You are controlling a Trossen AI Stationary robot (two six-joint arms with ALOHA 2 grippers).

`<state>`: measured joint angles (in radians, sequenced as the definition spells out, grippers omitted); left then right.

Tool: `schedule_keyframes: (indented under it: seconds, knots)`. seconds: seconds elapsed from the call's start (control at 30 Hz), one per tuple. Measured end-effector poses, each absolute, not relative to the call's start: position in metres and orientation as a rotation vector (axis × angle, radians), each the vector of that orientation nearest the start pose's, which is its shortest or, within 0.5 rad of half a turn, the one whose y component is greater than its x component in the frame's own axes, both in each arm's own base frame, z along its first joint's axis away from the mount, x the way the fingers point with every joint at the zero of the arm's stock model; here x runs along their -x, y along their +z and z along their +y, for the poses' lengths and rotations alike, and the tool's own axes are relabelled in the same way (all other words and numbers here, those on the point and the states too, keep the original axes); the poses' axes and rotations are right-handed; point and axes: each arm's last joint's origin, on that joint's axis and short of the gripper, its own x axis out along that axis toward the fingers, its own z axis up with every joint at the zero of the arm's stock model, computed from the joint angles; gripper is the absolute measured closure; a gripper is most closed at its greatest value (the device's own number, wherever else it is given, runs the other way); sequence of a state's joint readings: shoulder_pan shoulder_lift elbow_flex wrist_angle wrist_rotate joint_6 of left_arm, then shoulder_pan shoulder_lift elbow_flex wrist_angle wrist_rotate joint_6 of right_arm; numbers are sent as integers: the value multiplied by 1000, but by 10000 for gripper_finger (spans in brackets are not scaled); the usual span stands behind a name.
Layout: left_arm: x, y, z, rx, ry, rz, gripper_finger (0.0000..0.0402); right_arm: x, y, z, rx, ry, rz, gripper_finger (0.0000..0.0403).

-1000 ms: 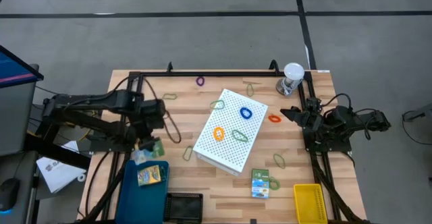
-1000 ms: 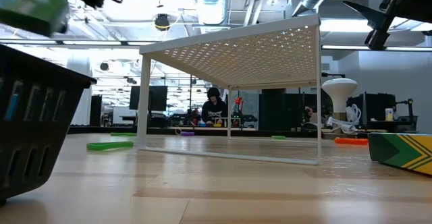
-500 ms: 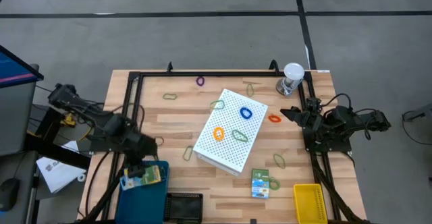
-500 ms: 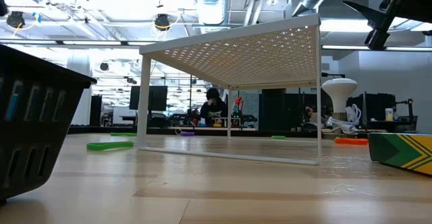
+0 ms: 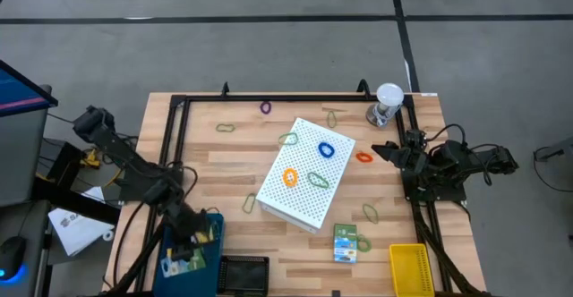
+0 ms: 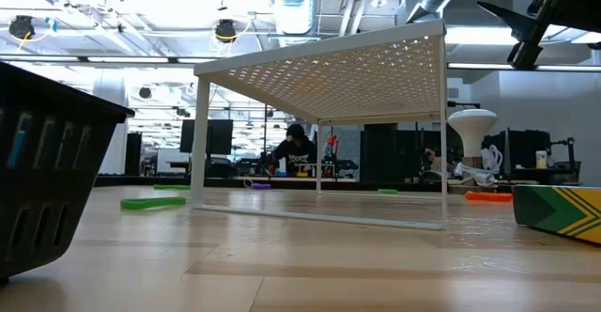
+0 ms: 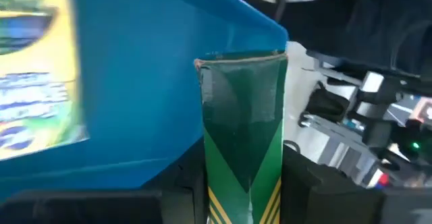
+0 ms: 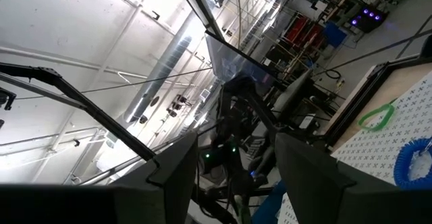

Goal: Pick & Place Office Desk Supplies
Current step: Put the yellow crayon box into the blue bin

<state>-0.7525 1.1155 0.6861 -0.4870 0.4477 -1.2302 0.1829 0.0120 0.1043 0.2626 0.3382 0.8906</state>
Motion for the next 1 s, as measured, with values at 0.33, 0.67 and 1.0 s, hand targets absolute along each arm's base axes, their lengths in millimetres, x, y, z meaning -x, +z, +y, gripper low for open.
schedule_keyframes:
  seconds: [0.33,0.67,1.0]
  knots:
    - [-145,196,-180,728,-436,1516,300,-84,222,6,-970,7,-388,207]
    - [-155,177,-190,614,-480,1488,300,-84,221,6,-978,5,-386,207]
    - [-160,170,-194,602,-453,1461,289,-84,221,6,-981,5,-386,207]
